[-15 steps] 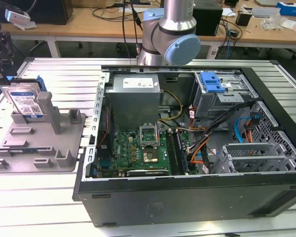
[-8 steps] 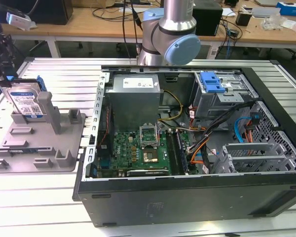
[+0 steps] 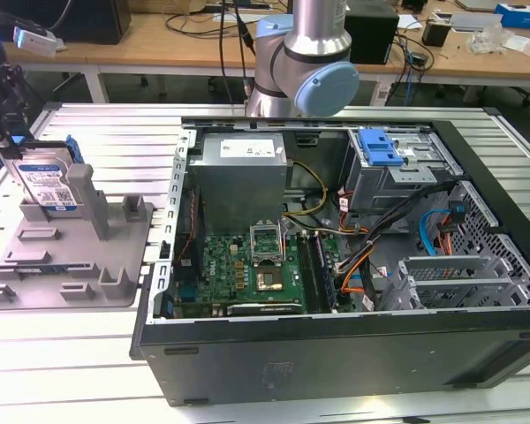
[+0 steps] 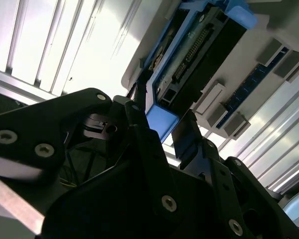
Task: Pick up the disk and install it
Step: 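Pick up the disk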
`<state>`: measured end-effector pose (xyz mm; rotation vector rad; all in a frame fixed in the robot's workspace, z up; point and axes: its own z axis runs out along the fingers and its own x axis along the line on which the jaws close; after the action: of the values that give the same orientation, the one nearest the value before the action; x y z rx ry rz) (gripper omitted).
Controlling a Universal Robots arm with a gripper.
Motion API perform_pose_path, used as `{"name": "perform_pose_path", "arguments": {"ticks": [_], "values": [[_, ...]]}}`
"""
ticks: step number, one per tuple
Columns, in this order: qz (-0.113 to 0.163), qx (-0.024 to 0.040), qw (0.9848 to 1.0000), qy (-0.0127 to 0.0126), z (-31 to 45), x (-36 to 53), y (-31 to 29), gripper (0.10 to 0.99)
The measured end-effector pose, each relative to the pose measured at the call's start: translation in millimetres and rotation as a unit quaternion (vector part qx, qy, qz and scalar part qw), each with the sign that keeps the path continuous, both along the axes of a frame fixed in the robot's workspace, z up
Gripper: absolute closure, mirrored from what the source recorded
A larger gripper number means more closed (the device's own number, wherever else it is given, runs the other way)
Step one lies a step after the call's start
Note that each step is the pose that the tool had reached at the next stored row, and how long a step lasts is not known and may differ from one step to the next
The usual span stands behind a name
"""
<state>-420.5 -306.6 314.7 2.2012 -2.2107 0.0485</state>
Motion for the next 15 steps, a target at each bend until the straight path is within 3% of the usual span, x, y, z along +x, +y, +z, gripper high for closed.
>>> {"name": "perform_pose_path", "arguments": {"ticks": [15], "values": [[0.0, 0.0, 1.0, 0.0, -7.9, 0.0, -0.1, 0.604]]}}
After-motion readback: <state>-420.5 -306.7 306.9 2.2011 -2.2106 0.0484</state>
